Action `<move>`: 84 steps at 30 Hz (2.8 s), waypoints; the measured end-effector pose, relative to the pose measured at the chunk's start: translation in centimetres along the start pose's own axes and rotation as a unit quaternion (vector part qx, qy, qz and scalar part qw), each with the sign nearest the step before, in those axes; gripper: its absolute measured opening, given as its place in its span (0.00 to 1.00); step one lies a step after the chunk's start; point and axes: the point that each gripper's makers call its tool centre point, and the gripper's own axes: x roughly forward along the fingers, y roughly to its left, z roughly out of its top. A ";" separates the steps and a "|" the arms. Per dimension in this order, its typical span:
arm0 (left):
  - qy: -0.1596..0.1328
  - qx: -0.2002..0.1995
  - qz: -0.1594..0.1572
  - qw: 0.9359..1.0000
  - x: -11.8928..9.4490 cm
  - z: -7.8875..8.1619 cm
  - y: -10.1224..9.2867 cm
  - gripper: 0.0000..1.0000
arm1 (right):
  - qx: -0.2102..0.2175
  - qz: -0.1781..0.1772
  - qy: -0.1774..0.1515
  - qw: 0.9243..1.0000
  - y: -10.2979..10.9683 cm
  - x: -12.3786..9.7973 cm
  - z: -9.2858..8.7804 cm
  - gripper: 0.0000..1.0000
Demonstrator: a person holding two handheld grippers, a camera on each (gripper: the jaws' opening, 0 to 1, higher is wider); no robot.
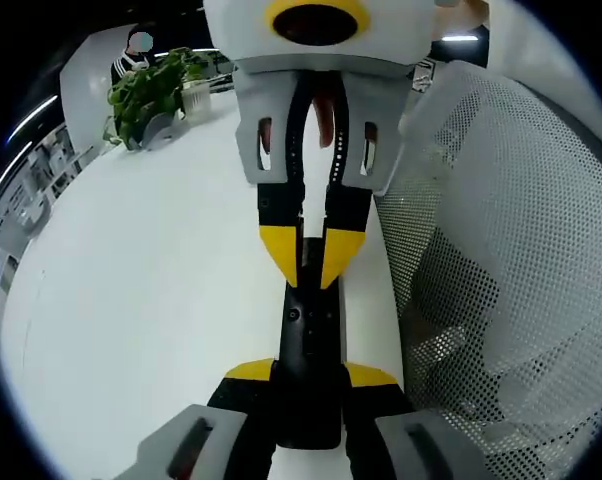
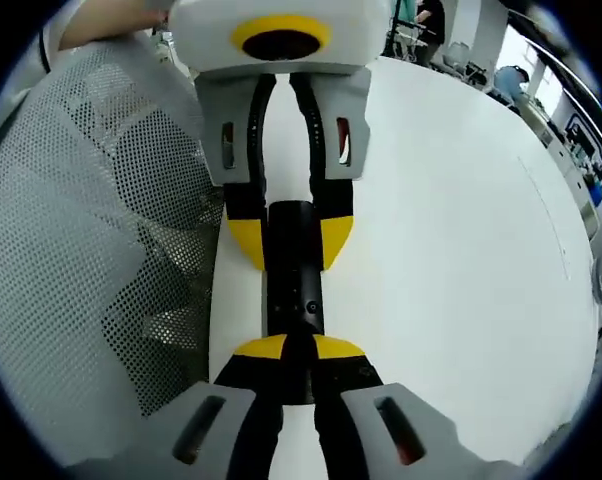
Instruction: Press the specified remote control buttons in sequence, fully releasing each button before pressing the next.
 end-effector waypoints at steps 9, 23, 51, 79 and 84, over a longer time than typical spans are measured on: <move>-0.003 -0.006 -0.002 1.000 0.0 0.0 0.0 0.24 | 0.009 0.015 0.024 1.000 0.1 0.2 0.0 0.06; -0.011 -0.011 -0.001 1.000 -0.1 0.0 0.0 0.24 | 0.113 -0.007 -0.060 0.992 -0.2 -0.1 0.1 0.06; -0.010 -0.008 -0.002 1.000 -0.1 0.1 -0.1 0.24 | 0.033 -0.018 -0.053 0.998 0.1 0.0 0.2 0.04; -0.013 -0.011 -0.004 1.000 0.0 0.1 0.0 0.24 | 0.033 -0.030 -0.051 0.998 -0.1 0.1 0.6 0.00; -0.016 -0.015 -0.004 1.000 -0.1 0.2 0.0 0.24 | 0.059 -0.042 -0.065 0.995 0.0 0.1 0.6 0.00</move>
